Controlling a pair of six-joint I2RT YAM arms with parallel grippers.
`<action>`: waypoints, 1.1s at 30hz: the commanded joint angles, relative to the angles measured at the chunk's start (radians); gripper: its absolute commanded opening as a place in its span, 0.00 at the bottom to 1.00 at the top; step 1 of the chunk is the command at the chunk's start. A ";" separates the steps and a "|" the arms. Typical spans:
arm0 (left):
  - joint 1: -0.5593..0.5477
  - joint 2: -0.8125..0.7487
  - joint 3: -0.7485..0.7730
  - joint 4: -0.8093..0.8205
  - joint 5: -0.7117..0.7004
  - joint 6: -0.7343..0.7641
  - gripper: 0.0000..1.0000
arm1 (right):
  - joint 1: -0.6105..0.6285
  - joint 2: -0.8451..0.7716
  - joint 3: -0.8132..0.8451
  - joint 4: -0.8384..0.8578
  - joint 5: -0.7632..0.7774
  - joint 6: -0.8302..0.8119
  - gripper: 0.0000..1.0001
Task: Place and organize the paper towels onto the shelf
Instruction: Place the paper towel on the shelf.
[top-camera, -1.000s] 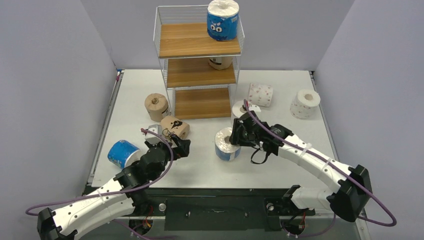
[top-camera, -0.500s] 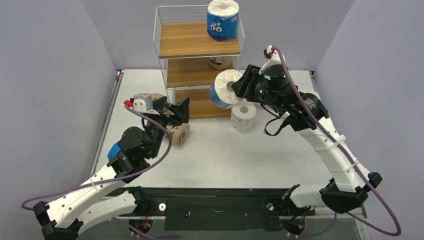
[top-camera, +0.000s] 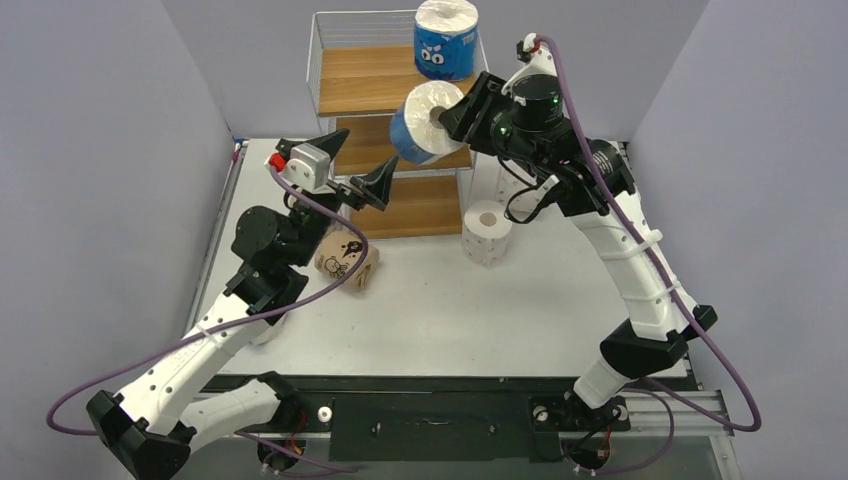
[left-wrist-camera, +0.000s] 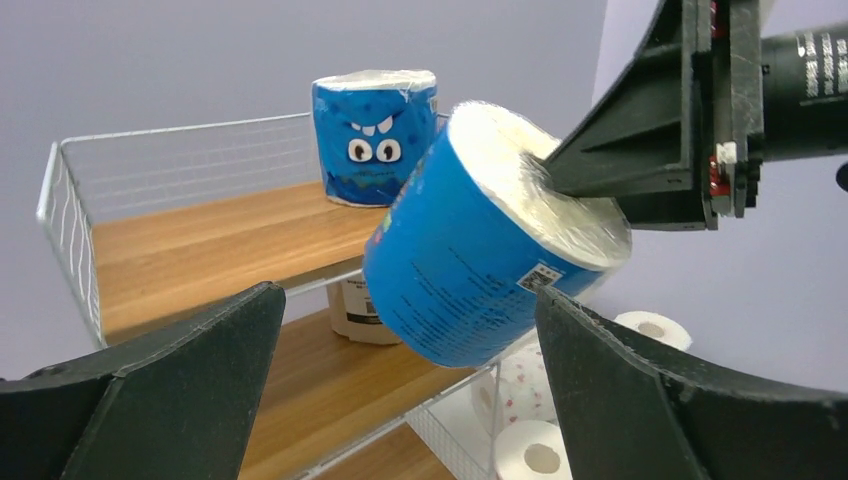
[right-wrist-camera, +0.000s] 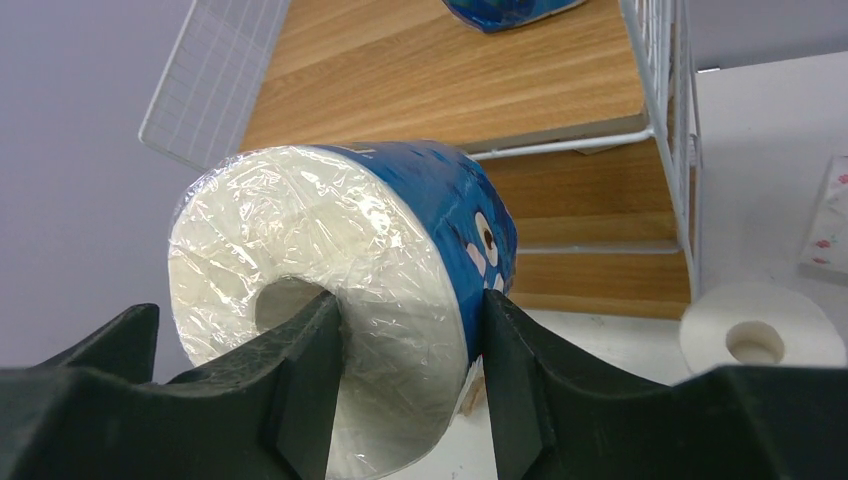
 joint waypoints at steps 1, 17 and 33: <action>0.035 0.038 0.070 0.070 0.153 0.096 0.96 | -0.014 0.020 0.091 0.146 -0.019 0.059 0.35; 0.067 0.158 0.085 0.151 0.207 0.286 0.96 | -0.019 0.095 0.106 0.320 -0.039 0.174 0.35; 0.068 0.244 0.110 0.326 0.079 0.284 0.96 | -0.010 0.149 0.139 0.353 -0.051 0.201 0.36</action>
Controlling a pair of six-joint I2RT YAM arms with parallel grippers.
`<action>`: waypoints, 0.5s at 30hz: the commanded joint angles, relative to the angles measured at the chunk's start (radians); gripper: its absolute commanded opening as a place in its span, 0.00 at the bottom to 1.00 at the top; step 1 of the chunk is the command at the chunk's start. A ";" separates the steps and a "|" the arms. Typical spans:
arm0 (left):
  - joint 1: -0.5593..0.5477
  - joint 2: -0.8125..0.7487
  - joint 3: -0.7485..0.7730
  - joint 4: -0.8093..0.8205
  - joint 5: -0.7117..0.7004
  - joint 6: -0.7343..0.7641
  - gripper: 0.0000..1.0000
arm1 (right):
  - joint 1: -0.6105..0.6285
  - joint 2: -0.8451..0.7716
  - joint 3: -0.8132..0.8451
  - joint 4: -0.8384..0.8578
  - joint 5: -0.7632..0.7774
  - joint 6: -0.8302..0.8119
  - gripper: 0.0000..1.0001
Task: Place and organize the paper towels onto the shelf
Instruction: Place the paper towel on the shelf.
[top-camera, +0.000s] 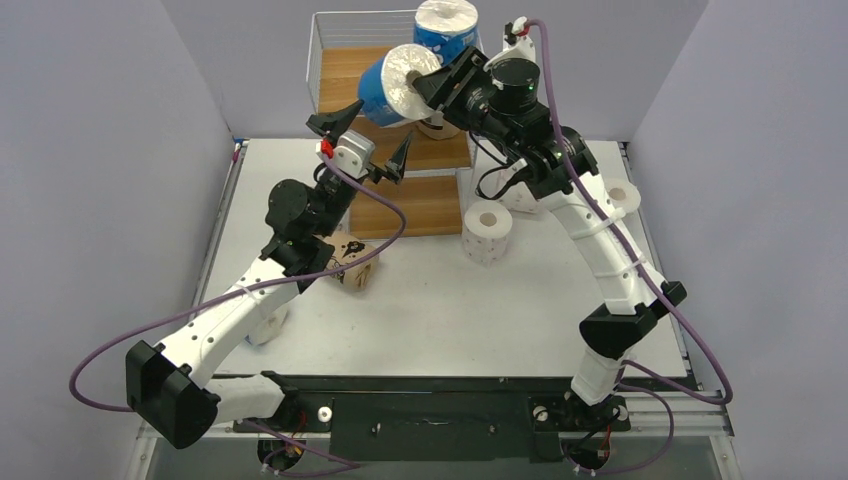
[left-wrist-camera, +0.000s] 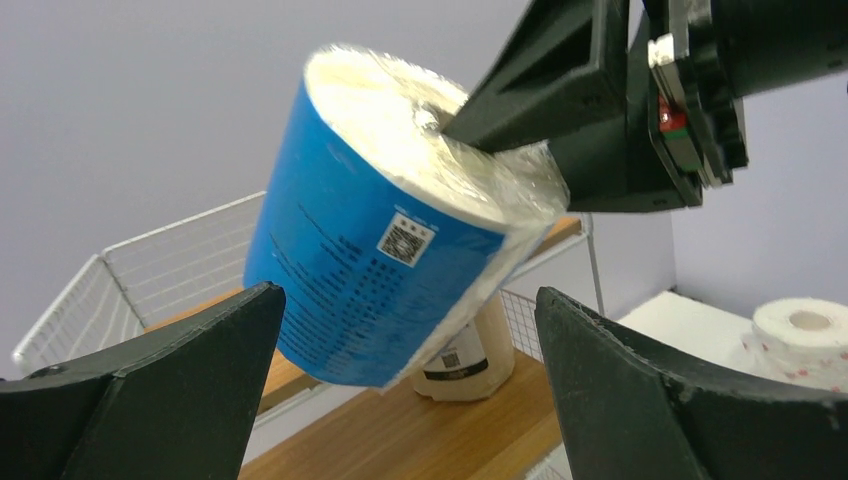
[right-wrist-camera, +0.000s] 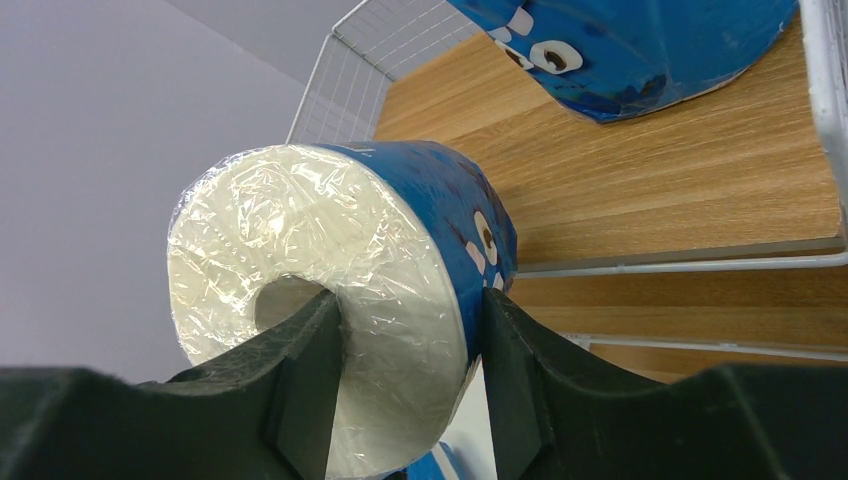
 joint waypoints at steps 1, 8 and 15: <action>0.005 0.003 0.043 0.121 -0.063 0.013 0.96 | 0.008 0.002 0.061 0.110 -0.011 0.023 0.36; 0.006 0.048 0.096 0.106 -0.072 0.022 0.96 | 0.011 0.007 0.060 0.107 -0.014 0.023 0.38; 0.011 0.081 0.116 0.091 -0.094 0.014 0.96 | 0.011 0.010 0.060 0.111 -0.027 0.023 0.43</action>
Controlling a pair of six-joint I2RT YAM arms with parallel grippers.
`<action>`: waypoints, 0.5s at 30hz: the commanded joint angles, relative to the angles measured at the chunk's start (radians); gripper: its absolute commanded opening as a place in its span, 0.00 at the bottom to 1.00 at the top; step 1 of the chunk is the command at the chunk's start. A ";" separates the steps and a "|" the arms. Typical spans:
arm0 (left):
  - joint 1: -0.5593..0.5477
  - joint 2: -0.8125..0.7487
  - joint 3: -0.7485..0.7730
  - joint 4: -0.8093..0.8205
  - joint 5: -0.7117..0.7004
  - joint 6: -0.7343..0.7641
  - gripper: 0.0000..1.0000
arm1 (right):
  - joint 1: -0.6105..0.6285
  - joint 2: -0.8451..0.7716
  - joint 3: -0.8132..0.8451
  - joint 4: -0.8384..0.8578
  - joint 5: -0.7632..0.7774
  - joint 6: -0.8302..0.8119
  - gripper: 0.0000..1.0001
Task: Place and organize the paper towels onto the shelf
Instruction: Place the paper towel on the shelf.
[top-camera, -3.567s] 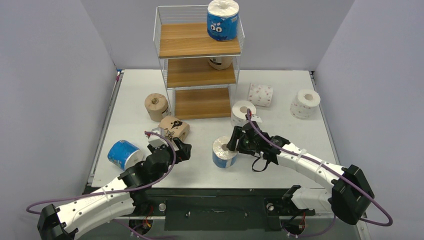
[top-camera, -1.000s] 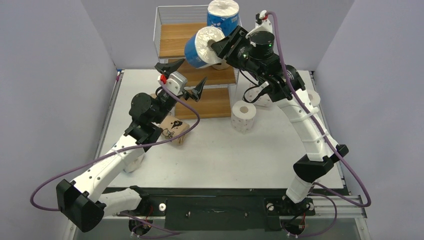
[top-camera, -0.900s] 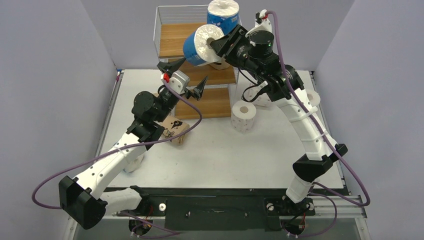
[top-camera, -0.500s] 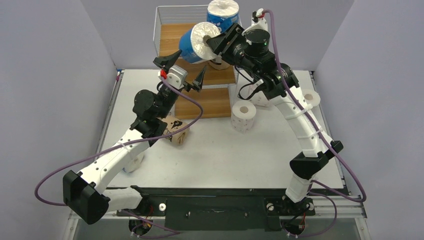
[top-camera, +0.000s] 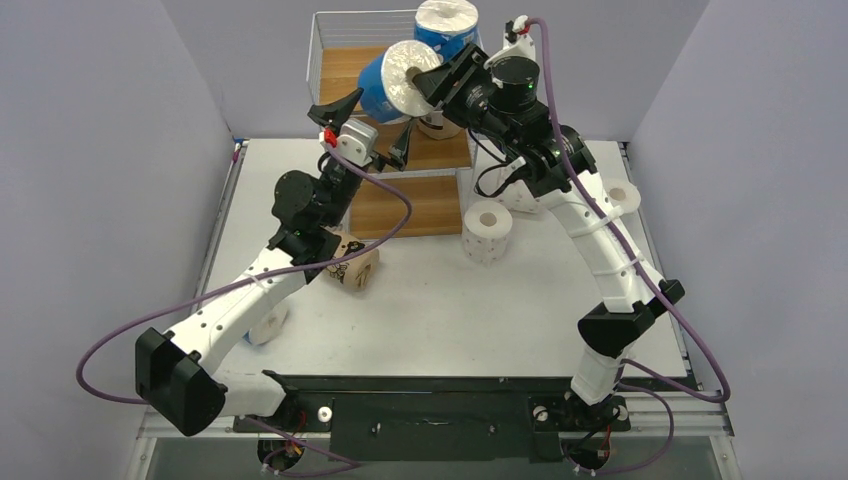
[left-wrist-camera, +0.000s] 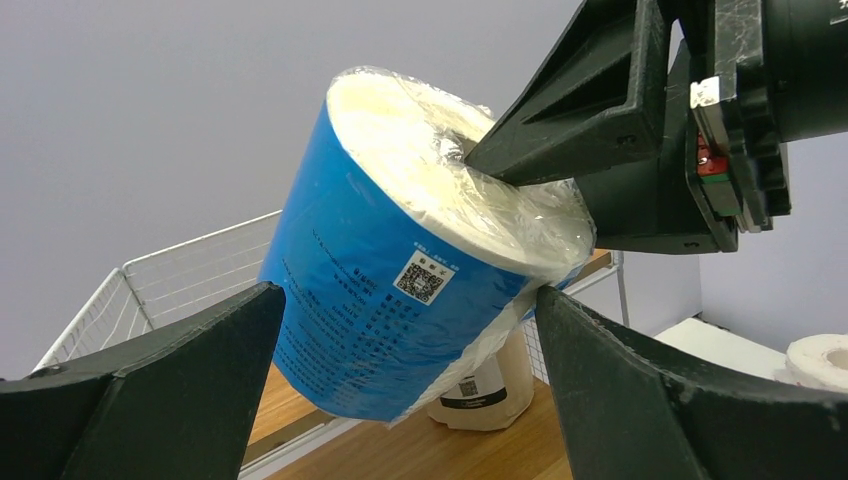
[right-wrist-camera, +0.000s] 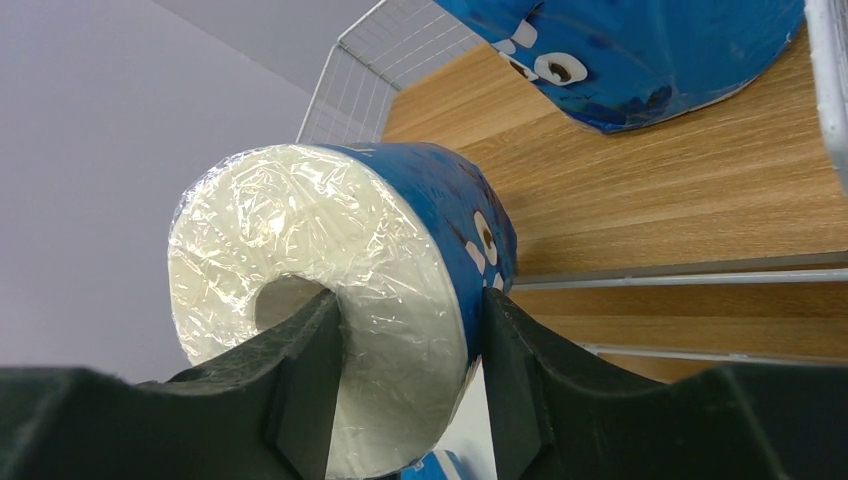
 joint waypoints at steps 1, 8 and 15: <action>0.012 0.027 0.060 0.026 -0.047 0.005 0.96 | 0.006 -0.001 0.050 0.095 -0.028 0.013 0.45; 0.028 0.048 0.073 0.021 -0.060 -0.018 0.96 | 0.001 -0.006 0.050 0.092 -0.033 0.012 0.57; 0.039 0.066 0.089 0.020 -0.068 -0.026 0.96 | -0.005 -0.009 0.050 0.092 -0.039 0.015 0.60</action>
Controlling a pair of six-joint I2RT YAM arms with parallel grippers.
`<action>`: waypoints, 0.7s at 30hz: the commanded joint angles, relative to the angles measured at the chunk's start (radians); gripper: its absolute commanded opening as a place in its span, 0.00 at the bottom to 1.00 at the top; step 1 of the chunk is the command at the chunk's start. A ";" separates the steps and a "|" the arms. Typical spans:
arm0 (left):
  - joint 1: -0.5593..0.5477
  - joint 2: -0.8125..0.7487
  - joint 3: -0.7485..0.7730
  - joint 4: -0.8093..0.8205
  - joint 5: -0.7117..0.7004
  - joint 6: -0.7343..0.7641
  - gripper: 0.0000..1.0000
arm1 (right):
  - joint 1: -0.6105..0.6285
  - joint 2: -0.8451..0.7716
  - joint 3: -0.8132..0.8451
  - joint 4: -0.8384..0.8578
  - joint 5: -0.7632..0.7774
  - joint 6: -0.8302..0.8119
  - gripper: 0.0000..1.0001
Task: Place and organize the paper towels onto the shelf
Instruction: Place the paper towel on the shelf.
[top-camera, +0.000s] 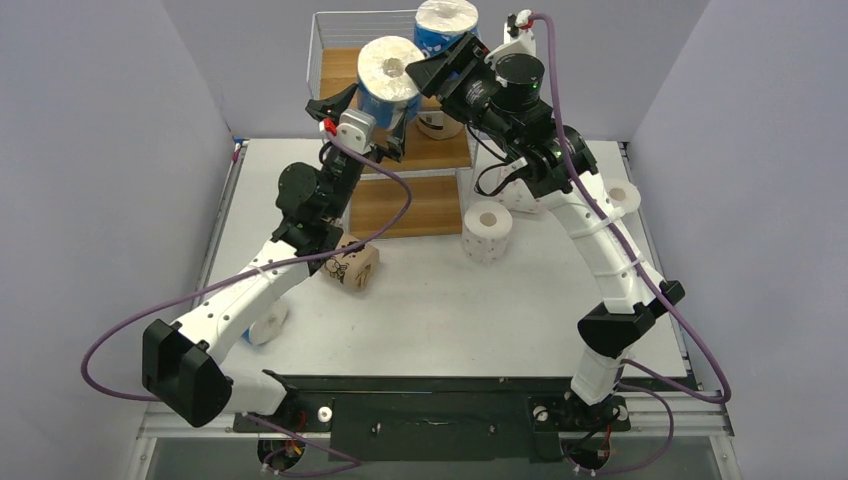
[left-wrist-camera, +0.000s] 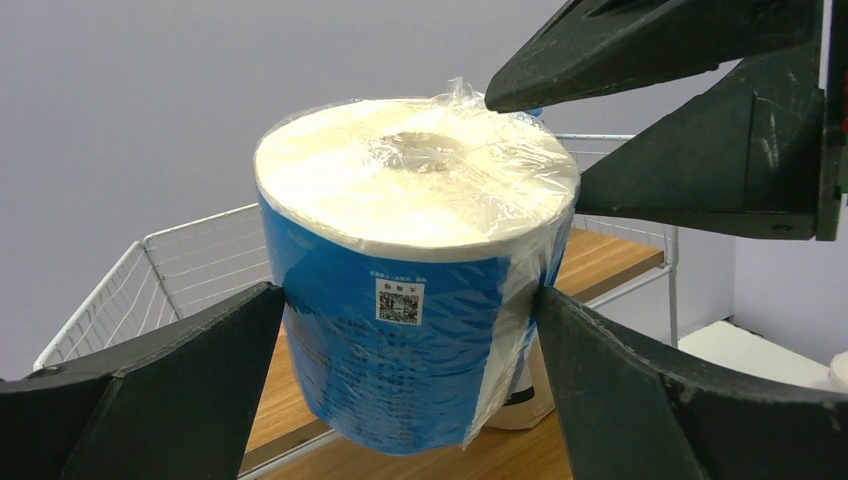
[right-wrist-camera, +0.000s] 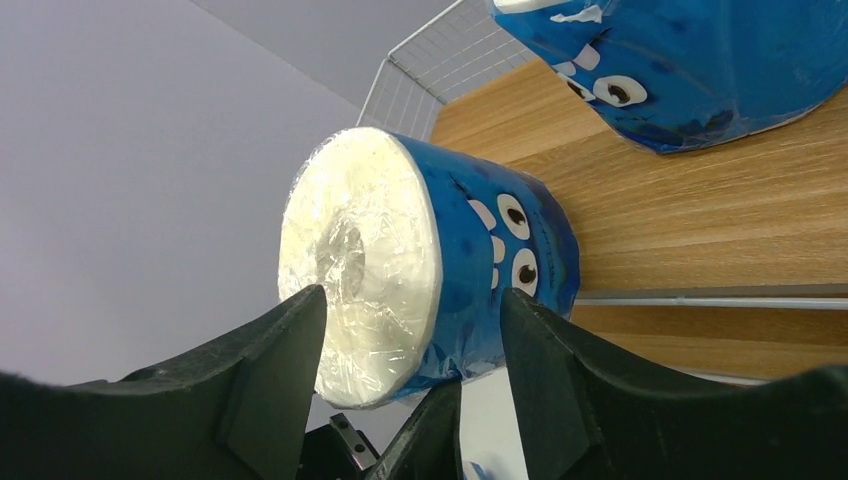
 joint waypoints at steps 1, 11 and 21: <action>0.013 0.023 0.063 0.016 -0.027 -0.012 0.96 | -0.006 -0.011 0.036 0.037 -0.019 0.007 0.61; 0.034 0.072 0.132 -0.020 -0.035 -0.037 0.96 | -0.033 -0.065 0.006 0.028 -0.019 -0.002 0.67; 0.048 0.139 0.226 -0.085 -0.065 -0.044 0.96 | -0.052 -0.265 -0.304 0.133 -0.003 -0.031 0.67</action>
